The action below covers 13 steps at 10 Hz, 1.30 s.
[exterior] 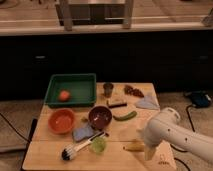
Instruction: Place banana in purple bowl
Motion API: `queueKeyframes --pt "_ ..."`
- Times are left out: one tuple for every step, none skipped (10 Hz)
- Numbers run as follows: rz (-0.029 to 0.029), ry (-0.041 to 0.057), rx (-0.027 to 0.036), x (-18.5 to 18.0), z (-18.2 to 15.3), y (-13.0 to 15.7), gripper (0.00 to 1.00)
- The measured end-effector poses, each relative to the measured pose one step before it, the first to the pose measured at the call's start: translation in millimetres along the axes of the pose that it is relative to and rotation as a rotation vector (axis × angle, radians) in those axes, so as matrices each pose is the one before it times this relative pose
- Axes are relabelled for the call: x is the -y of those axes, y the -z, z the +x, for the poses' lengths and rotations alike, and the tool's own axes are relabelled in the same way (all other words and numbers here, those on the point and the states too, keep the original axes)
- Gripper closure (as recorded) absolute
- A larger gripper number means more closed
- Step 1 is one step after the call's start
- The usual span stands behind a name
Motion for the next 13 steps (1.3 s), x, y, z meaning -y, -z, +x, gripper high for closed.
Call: queueKeyframes --pt "0.00409 0.00075 0.00432 0.0 -1.58 -2.78 0.2" --pt "0.00344 0.00225 0.00204 -0.09 -1.0 -1.87 0.2" --pt "0.00251 0.00052 0.00273 0.1 -0.87 -1.64 0.2" --pt "0.0034 0.00143 0.00218 -0.3 -0.74 -2.66 0.2" --pt "0.00095 -0.00015 0.0025 -0.21 -0.86 -1.64 0.2" --pt "0.00299 0.00091 0.00037 0.41 0.53 -1.37 0.2" --pt "0.00208 -0.00107 0.00233 0.05 0.41 -2.73 0.2" --pt "0.00104 -0.00151 0.00236 -0.12 0.12 -2.73 0.2" --pt "-0.00002 -0.00069 0.00055 -0.22 0.82 -2.06 0.2" --pt "0.00041 -0.00136 0.00134 0.14 0.11 -0.37 0.2" --pt "-0.00017 -0.0025 0.00247 -0.42 0.55 -1.39 0.2" --pt "-0.00018 -0.00207 0.00164 -0.92 1.55 -1.78 0.2" --pt "-0.0001 -0.00079 0.00047 -0.41 0.71 -0.75 0.2"
